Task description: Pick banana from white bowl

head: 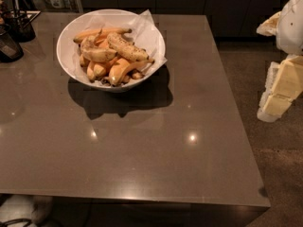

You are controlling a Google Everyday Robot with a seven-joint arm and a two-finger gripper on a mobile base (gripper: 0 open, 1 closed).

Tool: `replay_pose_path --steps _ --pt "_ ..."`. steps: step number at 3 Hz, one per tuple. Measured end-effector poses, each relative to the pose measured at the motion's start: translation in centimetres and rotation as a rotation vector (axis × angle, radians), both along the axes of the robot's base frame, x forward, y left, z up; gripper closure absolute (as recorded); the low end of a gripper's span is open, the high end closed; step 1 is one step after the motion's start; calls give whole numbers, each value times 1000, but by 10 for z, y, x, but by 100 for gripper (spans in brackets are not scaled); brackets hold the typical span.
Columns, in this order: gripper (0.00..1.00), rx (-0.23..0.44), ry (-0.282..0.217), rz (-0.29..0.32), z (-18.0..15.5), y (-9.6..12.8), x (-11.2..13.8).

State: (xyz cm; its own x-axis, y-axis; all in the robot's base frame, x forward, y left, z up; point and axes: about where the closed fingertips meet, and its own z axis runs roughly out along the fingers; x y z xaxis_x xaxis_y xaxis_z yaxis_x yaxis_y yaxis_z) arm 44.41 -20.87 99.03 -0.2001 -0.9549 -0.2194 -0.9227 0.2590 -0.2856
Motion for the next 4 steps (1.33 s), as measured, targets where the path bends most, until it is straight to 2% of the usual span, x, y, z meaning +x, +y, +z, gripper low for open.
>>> replay_pose_path --steps 2,4 --pt "0 -42 60 94 -6 30 30" --pt "0 -37 44 93 -4 32 32"
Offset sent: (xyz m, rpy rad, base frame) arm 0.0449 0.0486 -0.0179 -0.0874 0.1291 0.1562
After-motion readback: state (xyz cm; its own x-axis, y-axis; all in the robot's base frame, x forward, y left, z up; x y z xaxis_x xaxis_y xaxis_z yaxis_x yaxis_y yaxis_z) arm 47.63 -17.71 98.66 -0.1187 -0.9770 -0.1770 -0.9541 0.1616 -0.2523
